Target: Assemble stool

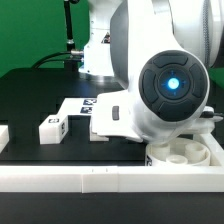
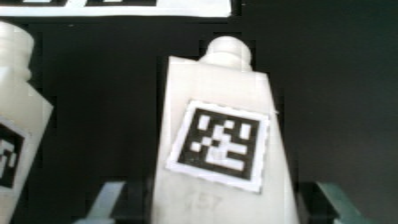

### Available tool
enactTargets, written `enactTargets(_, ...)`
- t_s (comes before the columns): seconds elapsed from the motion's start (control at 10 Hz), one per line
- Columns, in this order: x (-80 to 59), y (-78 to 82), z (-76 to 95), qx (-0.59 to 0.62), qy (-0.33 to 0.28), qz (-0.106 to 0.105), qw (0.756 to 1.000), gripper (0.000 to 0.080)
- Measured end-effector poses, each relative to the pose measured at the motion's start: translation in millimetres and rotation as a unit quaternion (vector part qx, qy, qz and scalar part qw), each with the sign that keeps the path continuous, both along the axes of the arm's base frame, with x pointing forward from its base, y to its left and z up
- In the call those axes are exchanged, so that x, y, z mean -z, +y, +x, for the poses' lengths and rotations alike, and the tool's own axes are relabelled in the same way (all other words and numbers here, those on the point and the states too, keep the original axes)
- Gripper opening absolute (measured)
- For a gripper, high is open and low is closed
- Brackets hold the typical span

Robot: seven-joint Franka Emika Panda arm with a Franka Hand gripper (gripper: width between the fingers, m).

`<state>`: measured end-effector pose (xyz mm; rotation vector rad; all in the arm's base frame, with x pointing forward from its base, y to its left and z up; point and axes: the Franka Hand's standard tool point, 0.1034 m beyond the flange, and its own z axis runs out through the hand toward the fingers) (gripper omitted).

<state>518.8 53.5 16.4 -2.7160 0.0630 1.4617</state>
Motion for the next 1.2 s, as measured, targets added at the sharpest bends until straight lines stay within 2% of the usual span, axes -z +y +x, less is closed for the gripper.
enactTargets(0.1,-11.2,1.4,1.7,-0.003,0.001,0.001,1.000,0.0325)
enactTargets(0.3,-61.4,5.0,9.9,-0.004,0.016,0.009,1.000,0.0325)
enactTargets(0.4,-77.7,4.4,15.0,-0.007,0.017,0.013,1.000,0.0325)
enactTargets(0.5,-84.2,4.5,20.9,-0.011,0.012,0.018,1.000,0.0327)
enactTargets(0.7,-75.4,5.8,29.2,-0.007,-0.019,0.017,1.000,0.0327)
enactTargets(0.9,-75.6,5.9,29.1,-0.008,-0.021,0.018,1.000,0.0327)
enactTargets(1.0,-73.6,7.6,56.8,-0.008,-0.098,0.025,0.995,0.0327)
enactTargets(1.1,-88.1,9.8,70.5,-0.005,-0.171,0.022,0.985,0.0327)
enactTargets(1.2,-96.2,10.7,67.9,-0.004,-0.211,0.019,0.977,0.0327)
